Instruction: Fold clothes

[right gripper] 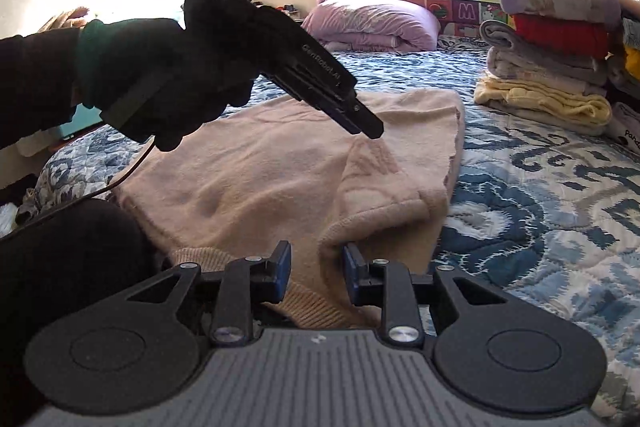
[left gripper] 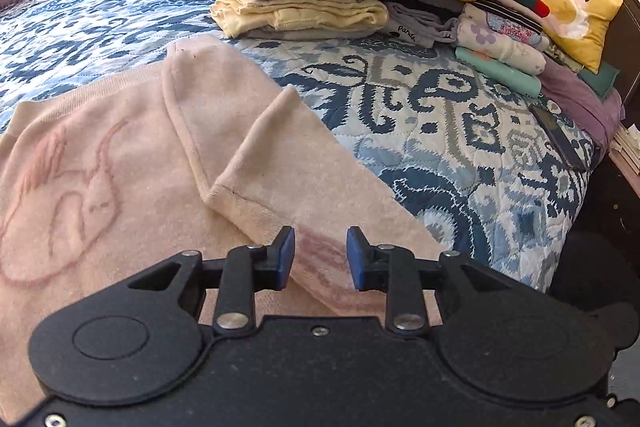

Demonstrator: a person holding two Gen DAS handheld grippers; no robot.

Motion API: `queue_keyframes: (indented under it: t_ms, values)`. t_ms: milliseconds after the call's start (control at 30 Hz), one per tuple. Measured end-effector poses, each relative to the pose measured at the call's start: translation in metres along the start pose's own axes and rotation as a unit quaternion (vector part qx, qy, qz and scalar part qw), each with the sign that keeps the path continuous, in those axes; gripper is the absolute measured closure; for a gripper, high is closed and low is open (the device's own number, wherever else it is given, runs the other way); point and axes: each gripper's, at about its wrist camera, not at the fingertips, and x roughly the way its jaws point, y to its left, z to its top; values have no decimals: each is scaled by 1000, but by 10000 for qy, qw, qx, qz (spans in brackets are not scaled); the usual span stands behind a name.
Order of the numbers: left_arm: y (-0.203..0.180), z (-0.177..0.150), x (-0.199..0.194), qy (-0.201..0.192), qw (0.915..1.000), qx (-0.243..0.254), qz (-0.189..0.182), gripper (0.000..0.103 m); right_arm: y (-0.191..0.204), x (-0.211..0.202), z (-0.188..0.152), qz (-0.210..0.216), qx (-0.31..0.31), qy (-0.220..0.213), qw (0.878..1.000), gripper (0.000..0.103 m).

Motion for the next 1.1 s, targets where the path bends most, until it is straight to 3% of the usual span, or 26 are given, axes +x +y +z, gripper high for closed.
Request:
queue_keyframes:
  t_ms: [67, 167, 333, 533, 633, 700, 733, 800, 967, 1100]
  values:
    - [-3, 2, -2, -52, 10000, 17, -5, 77, 0, 9, -2, 1, -59, 136, 9999, 71]
    - [-9, 4, -5, -157, 9998, 98, -34, 77, 8, -5, 1, -198, -337, -190, 9991, 71]
    - [-10, 11, -1, -224, 9993, 158, 251, 77, 7, -18, -4, -282, -491, -59, 9984, 73]
    - [-8, 33, 17, -369, 9987, 133, 315, 77, 16, -28, 11, -560, -1062, -1006, 9877, 73]
    - [-3, 38, 40, -169, 9979, 118, 606, 77, 5, -6, 17, -541, -819, -985, 9903, 73]
    - [7, 33, 62, 186, 9962, 47, 855, 77, -13, 22, 11, -305, -264, -285, 9988, 73]
    - [11, 31, 68, 205, 9960, -18, 866, 77, -18, 29, 6, -220, -141, -165, 9995, 72]
    - [18, 29, 69, 106, 9969, -154, 770, 76, -17, 30, -2, -202, -233, -244, 9992, 72]
    - [9, 32, 56, 122, 9963, 43, 852, 76, -6, 25, -1, -396, -530, -246, 9975, 71]
    - [-8, 26, 23, -152, 9958, 209, 877, 76, 6, -3, 0, -584, -809, -697, 9926, 72]
